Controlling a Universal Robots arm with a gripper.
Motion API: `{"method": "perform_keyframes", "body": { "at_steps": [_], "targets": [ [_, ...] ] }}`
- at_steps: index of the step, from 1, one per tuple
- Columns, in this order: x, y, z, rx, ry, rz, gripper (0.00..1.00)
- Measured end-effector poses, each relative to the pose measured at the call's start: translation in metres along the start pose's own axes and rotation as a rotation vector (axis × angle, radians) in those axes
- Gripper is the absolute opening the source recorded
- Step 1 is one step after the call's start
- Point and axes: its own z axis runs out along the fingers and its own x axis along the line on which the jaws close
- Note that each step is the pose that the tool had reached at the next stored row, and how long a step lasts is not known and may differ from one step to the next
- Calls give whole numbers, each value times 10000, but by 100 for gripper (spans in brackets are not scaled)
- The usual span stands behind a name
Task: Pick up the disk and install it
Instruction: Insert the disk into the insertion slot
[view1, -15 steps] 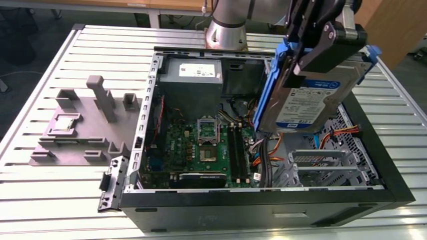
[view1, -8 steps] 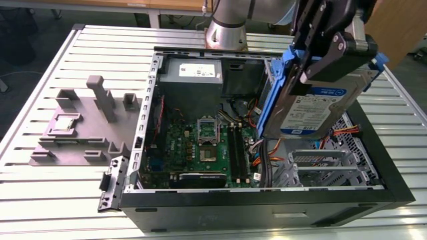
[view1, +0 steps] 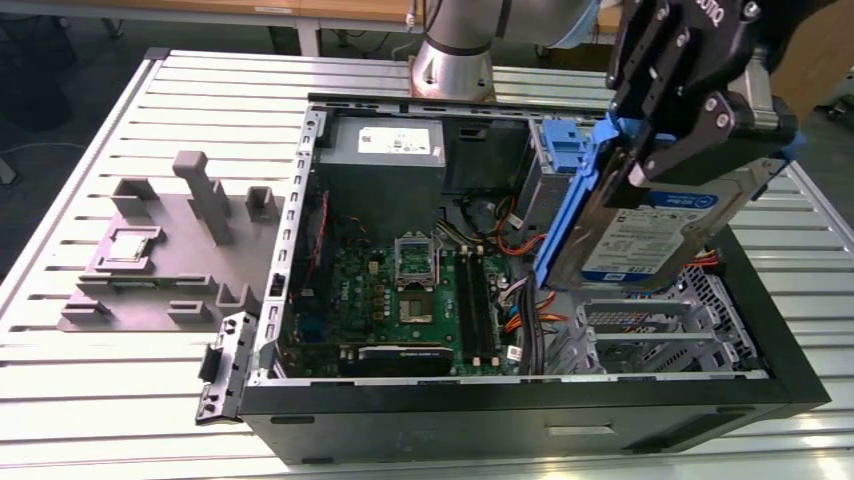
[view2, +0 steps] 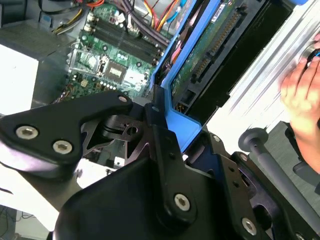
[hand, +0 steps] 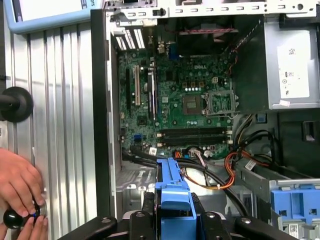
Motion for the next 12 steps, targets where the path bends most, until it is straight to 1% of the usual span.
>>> {"method": "perform_keyframes", "body": {
  "at_steps": [2,6,12],
  "targets": [
    [7,-47,11,0,1,-1,37],
    [27,-102,29,0,-1,-2,37],
    [27,-121,30,0,1,-1,37]
  ]
}}
